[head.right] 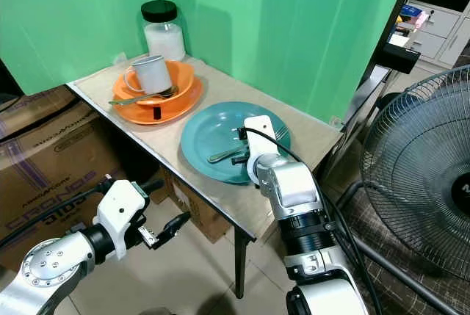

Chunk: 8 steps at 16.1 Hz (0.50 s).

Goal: Setting the table

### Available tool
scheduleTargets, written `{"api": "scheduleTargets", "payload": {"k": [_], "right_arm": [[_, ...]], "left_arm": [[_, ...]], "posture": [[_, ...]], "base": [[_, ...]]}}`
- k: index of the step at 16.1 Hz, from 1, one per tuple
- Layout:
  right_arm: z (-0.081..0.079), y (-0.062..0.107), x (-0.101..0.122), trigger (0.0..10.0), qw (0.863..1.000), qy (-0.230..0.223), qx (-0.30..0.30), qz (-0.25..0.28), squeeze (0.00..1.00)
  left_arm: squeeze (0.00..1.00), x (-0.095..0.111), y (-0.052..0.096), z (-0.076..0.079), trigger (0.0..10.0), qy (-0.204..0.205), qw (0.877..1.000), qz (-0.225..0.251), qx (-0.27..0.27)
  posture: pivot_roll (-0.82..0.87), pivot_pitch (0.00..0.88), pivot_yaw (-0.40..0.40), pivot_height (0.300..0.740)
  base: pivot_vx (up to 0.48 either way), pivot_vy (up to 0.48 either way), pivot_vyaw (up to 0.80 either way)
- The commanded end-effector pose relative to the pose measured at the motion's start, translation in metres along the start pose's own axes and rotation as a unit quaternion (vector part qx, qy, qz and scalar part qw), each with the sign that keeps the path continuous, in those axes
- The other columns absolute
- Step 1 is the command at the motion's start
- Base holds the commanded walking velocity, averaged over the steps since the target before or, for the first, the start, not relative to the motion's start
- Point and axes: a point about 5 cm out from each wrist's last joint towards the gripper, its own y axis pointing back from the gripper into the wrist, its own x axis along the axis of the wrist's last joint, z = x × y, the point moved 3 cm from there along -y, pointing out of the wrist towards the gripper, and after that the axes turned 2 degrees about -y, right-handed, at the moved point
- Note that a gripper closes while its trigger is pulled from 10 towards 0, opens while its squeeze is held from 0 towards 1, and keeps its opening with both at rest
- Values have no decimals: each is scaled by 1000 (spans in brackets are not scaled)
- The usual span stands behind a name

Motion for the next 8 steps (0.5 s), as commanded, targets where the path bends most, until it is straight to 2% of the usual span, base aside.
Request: {"api": "scheduleTargets", "payload": {"k": [1,8], "right_arm": [[3,-1,2,0,1000,1,-7,-1,0],[-2,0,3,0,1000,13,6,1,0]], "left_arm": [[0,1,-1,0,10000,-6,1000,1,-2],[0,0,-2,-1,10000,-10,1000,1,-1]], "posture": [[76,0,5,740],[70,0,6,740]], "base": [[0,0,0],[0,0,0]]}}
